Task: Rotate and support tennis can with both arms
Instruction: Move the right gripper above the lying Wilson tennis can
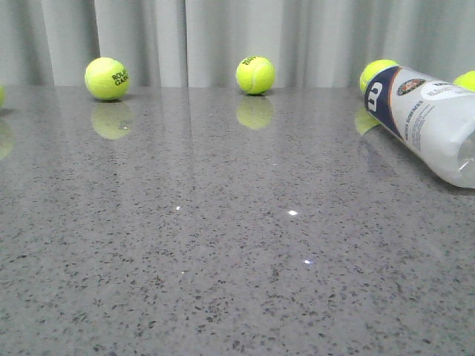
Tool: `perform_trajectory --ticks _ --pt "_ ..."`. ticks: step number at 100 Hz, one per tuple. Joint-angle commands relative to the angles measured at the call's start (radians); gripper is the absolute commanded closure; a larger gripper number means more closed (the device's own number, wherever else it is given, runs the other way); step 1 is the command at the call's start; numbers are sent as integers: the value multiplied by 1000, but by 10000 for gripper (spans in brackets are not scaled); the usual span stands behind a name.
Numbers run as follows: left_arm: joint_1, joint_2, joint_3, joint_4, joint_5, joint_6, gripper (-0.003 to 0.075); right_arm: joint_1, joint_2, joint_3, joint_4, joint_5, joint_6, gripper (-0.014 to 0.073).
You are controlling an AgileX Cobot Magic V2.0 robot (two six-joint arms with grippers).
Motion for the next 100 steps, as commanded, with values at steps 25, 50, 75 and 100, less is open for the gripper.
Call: perform_trajectory --ticks 25,50,75,100 --pt "3 -31 44 -4 -79 -4 739 -4 -18 3 -10 -79 0 653" --pt "3 -31 44 -4 -79 -4 739 -4 -18 3 -10 -79 0 653" --pt "3 -31 44 -4 -79 -4 739 -4 -18 -11 -10 -75 0 653" --pt "3 -31 44 -4 -79 -4 739 -4 -7 -225 -9 134 0 653"
